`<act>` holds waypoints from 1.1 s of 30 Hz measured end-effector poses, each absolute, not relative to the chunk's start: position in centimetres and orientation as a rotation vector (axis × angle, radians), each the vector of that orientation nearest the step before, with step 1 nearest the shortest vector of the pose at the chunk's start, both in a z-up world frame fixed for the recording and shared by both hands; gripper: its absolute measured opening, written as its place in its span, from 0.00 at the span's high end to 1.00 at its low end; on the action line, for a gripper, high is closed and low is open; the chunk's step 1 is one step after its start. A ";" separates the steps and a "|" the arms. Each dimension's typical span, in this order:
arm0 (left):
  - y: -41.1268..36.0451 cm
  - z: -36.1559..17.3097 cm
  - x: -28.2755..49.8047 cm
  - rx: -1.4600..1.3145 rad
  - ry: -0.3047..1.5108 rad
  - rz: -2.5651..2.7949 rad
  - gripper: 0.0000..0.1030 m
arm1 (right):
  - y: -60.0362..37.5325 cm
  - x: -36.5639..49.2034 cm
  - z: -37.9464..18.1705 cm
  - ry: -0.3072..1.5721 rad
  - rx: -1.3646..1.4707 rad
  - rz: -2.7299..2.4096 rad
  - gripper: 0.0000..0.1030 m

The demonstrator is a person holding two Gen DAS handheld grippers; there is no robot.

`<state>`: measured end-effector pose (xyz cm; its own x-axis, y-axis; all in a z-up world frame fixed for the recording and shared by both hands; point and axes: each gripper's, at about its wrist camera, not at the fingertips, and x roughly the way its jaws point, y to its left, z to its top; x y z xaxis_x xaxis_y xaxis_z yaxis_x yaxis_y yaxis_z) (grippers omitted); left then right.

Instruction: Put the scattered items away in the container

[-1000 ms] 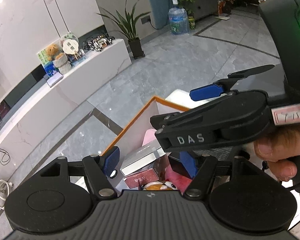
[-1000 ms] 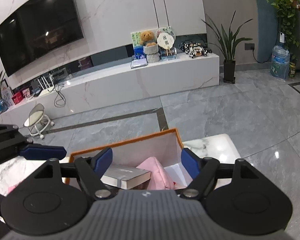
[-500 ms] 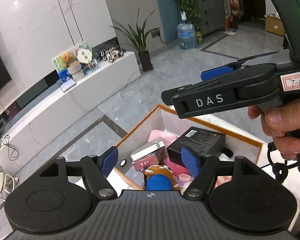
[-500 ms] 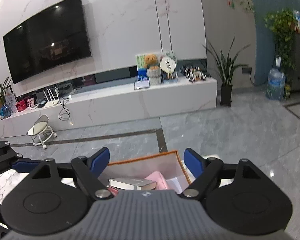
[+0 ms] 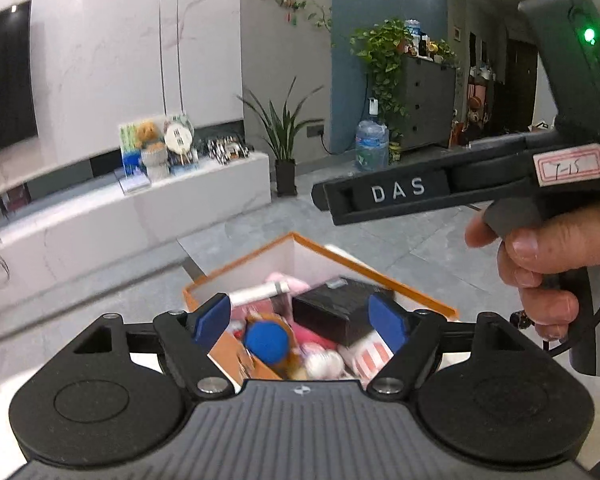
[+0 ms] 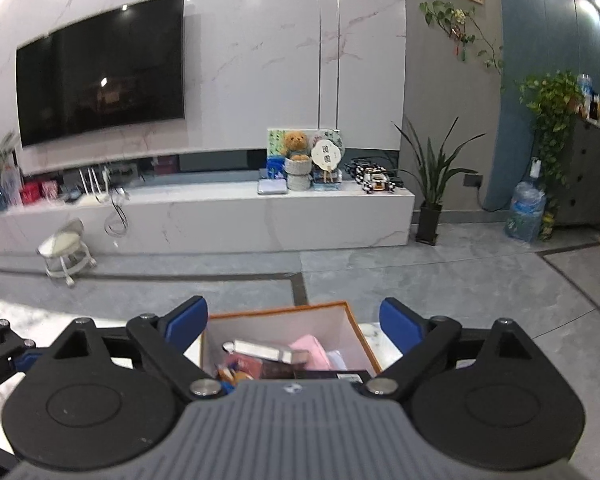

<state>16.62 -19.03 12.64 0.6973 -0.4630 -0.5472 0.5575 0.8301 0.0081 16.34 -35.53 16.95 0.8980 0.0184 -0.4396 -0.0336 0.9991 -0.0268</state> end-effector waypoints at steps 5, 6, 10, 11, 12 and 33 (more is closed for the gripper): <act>-18.7 12.6 15.9 0.193 0.574 -0.550 0.04 | -35.0 15.1 16.8 0.471 -0.052 -0.014 0.07; -18.4 12.5 15.8 0.185 0.575 -0.550 0.03 | -35.0 14.7 16.8 0.472 -0.044 -0.019 0.05; -17.6 11.6 15.8 0.148 0.626 -0.508 0.03 | -35.7 12.2 16.3 0.474 0.001 -0.037 0.02; -17.5 11.5 15.9 0.147 0.641 -0.494 0.03 | -35.8 11.6 16.0 0.474 0.005 -0.041 0.02; -17.5 11.4 16.0 0.147 0.655 -0.479 0.02 | -35.7 11.1 15.9 0.473 0.003 -0.047 0.02; -16.8 8.0 14.6 0.171 0.740 -0.243 0.02 | -35.2 8.5 9.2 0.627 -0.043 -0.320 0.01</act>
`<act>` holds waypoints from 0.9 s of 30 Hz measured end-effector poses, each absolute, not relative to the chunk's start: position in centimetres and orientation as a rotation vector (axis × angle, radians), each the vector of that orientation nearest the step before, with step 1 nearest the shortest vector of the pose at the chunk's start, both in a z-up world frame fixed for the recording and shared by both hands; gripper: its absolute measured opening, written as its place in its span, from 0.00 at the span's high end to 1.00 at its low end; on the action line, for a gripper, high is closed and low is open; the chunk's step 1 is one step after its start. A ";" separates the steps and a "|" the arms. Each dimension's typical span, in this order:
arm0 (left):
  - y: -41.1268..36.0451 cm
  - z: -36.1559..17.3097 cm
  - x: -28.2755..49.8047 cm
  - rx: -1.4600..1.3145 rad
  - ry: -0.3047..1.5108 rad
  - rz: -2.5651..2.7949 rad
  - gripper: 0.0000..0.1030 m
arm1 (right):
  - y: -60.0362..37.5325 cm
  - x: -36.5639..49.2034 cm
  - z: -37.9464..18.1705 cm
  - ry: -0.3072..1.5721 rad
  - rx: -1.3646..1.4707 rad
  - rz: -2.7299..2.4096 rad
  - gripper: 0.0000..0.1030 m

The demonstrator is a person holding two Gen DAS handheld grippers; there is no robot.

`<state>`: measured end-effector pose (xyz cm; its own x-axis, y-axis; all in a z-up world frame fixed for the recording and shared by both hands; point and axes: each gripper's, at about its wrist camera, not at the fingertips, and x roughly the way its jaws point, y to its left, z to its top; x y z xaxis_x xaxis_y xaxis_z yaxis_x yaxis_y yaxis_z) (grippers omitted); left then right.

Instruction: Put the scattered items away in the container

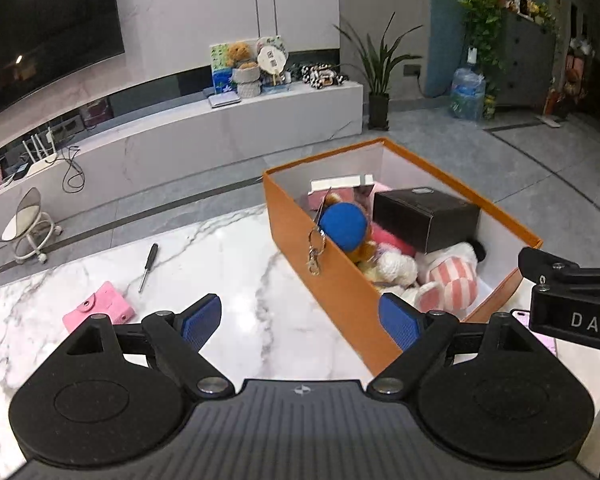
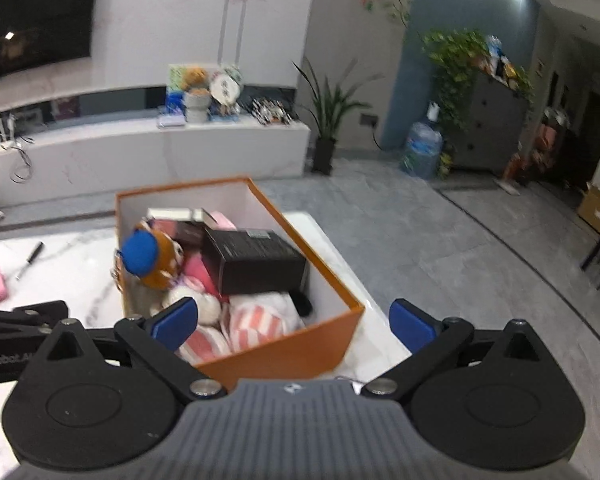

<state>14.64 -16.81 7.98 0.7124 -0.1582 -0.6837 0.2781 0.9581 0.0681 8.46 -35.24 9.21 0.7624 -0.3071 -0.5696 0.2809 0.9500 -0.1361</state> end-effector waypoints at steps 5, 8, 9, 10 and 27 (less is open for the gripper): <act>-17.5 7.6 14.8 0.196 0.751 -0.219 0.02 | -34.8 8.9 8.0 0.677 -0.033 -0.329 0.01; -17.6 7.5 14.9 0.184 0.759 -0.213 0.02 | -34.8 8.9 7.6 0.689 -0.027 -0.340 0.01; -17.6 7.4 14.9 0.181 0.760 -0.213 0.02 | -34.8 8.9 7.6 0.692 -0.023 -0.340 0.01; -17.6 7.4 14.9 0.183 0.760 -0.211 0.02 | -34.7 8.8 7.5 0.694 -0.020 -0.340 0.01; -17.5 7.4 15.0 0.196 0.765 -0.197 0.02 | -34.4 8.7 7.6 0.709 -0.024 -0.343 0.01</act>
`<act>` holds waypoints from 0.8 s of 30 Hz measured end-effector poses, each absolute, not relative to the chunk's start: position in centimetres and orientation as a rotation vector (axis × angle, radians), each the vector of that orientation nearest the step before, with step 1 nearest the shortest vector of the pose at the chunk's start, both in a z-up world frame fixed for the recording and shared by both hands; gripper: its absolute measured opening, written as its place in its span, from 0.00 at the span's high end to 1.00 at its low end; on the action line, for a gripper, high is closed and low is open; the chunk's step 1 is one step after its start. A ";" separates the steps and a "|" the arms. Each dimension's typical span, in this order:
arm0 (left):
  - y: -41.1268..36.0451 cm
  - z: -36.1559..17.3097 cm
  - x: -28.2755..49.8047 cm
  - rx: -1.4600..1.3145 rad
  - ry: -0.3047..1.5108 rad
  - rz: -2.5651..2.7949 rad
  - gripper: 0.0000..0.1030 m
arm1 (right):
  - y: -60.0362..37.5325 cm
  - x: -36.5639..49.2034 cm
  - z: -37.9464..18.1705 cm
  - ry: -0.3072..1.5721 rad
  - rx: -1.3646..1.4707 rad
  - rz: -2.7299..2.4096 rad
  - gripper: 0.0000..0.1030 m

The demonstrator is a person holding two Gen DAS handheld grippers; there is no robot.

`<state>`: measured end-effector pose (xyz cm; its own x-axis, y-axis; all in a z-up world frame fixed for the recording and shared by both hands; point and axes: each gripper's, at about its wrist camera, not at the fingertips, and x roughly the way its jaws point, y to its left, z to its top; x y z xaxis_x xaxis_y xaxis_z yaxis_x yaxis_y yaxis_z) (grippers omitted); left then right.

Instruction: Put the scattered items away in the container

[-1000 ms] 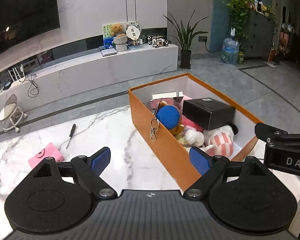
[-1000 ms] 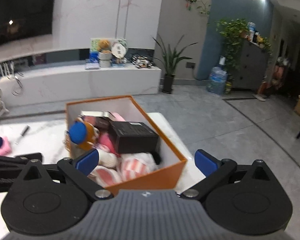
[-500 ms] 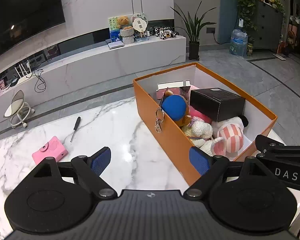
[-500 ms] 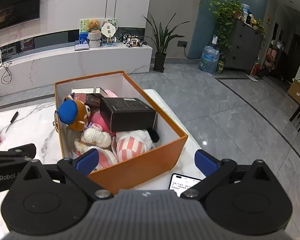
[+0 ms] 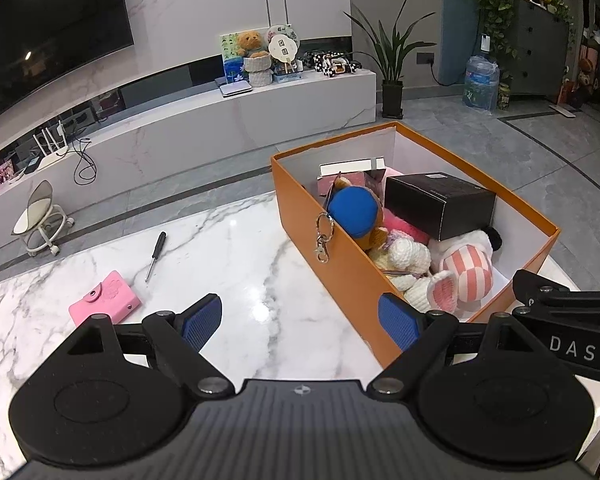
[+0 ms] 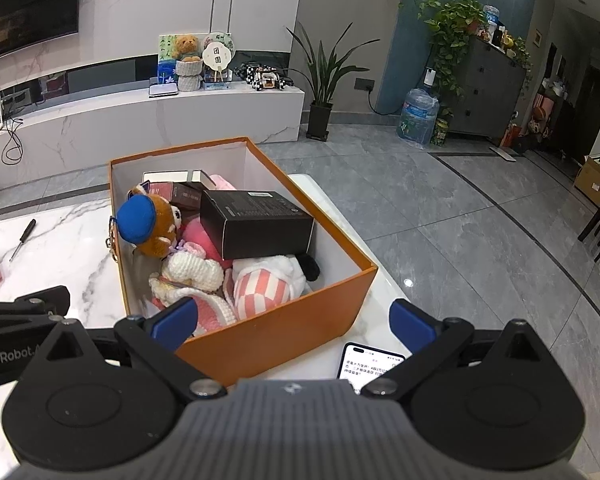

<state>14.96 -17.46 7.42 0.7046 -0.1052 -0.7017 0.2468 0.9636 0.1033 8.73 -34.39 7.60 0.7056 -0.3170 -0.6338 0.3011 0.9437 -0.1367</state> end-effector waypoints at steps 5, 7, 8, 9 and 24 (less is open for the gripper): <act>-17.4 7.4 15.0 0.199 0.764 -0.194 0.02 | -34.7 9.0 7.6 0.709 -0.027 -0.343 0.01; -17.4 7.4 15.0 0.199 0.764 -0.194 0.02 | -34.7 8.9 7.6 0.709 -0.029 -0.344 0.01; -17.4 7.4 15.0 0.199 0.763 -0.194 0.02 | -34.7 8.9 7.6 0.709 -0.029 -0.344 0.01; -17.4 7.4 15.0 0.199 0.763 -0.194 0.02 | -34.8 8.9 7.6 0.709 -0.028 -0.344 0.01; -17.6 7.4 14.9 0.209 0.761 -0.188 0.02 | -34.7 8.9 7.5 0.711 -0.032 -0.350 0.01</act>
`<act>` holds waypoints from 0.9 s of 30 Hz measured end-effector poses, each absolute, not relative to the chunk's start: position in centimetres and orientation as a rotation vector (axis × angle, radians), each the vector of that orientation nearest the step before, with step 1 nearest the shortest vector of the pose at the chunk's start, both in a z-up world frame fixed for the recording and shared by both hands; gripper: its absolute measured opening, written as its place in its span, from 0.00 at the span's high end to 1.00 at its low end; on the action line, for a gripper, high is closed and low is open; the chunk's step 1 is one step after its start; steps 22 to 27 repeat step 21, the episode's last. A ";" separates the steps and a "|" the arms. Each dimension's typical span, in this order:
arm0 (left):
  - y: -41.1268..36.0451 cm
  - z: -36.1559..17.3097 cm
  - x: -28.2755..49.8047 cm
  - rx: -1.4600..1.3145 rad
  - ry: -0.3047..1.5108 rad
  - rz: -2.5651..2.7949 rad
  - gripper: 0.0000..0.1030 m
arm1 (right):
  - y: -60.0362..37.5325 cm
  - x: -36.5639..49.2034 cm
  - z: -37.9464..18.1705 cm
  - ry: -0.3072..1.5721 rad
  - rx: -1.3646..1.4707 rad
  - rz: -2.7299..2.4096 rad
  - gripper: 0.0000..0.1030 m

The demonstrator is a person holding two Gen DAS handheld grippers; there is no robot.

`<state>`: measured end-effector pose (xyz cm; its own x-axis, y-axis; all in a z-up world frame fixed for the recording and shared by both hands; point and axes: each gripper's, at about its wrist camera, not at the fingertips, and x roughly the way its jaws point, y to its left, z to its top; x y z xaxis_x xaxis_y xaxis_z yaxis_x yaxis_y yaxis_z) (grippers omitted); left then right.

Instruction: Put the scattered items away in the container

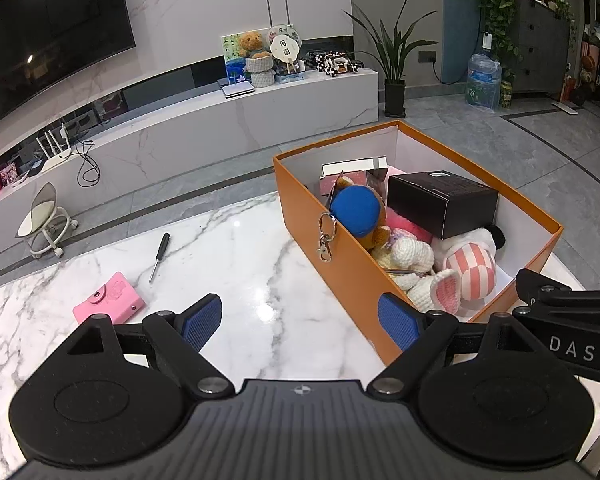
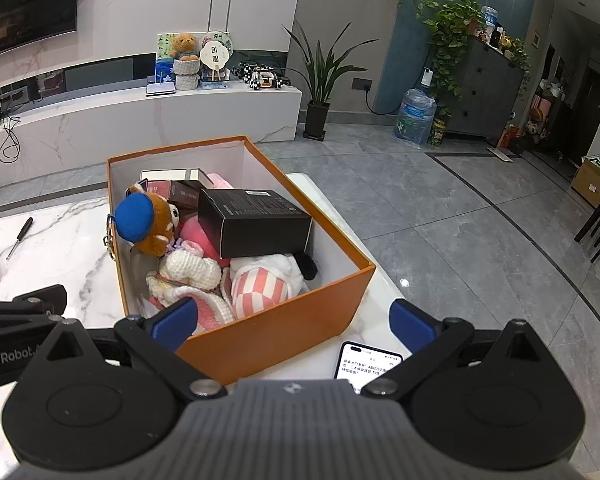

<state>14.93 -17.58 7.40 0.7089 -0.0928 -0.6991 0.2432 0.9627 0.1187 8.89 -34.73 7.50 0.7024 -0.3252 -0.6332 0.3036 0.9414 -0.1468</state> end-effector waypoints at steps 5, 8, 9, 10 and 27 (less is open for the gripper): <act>-17.6 7.4 14.9 0.210 0.762 -0.187 0.02 | -34.7 8.9 7.4 0.712 -0.033 -0.352 0.01; -17.6 7.4 14.9 0.212 0.761 -0.186 0.02 | -34.6 8.9 7.4 0.713 -0.033 -0.354 0.01; -17.7 7.4 14.9 0.212 0.761 -0.185 0.02 | -34.5 8.9 7.4 0.712 -0.033 -0.354 0.01; -17.7 7.4 14.9 0.213 0.761 -0.185 0.02 | -34.5 8.9 7.4 0.712 -0.033 -0.354 0.01; -17.6 7.4 14.9 0.207 0.751 -0.192 0.02 | -34.1 9.0 7.4 0.717 -0.037 -0.364 0.01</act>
